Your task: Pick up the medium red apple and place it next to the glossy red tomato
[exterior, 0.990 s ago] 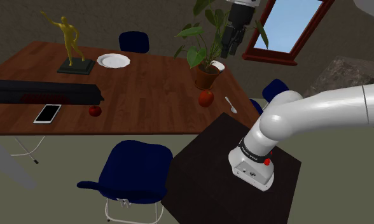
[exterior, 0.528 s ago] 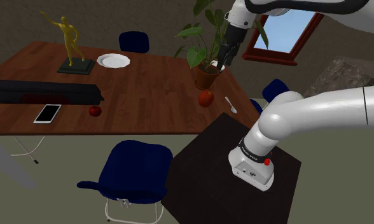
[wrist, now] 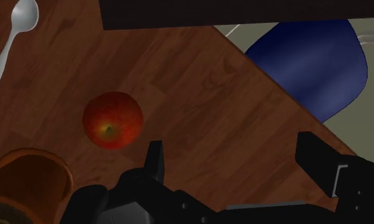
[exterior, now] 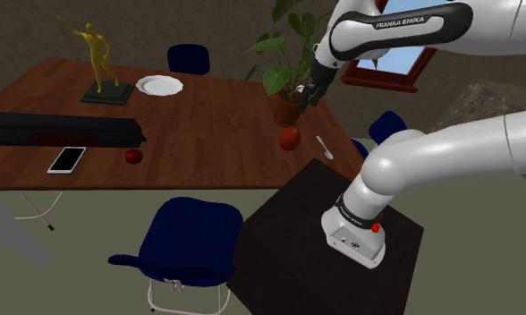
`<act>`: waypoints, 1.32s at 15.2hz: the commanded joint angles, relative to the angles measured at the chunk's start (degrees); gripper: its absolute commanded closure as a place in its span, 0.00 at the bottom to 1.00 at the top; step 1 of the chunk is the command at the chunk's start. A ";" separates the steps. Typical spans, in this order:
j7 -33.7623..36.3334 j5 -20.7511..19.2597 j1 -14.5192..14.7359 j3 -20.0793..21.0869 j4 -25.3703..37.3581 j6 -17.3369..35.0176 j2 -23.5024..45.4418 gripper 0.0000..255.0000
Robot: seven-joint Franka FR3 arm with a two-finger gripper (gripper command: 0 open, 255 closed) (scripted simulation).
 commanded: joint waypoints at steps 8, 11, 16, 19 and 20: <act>-6.40 -2.63 -2.07 -9.05 -3.02 26.07 16.67 0.00; -10.07 -0.28 -0.67 -12.83 -2.05 34.55 24.15 0.00; -21.97 13.10 5.80 -19.89 0.94 45.45 36.25 0.00; -27.50 20.70 8.11 -20.60 1.64 47.70 39.99 0.00; -29.76 23.78 8.68 -20.53 1.97 48.33 41.30 0.00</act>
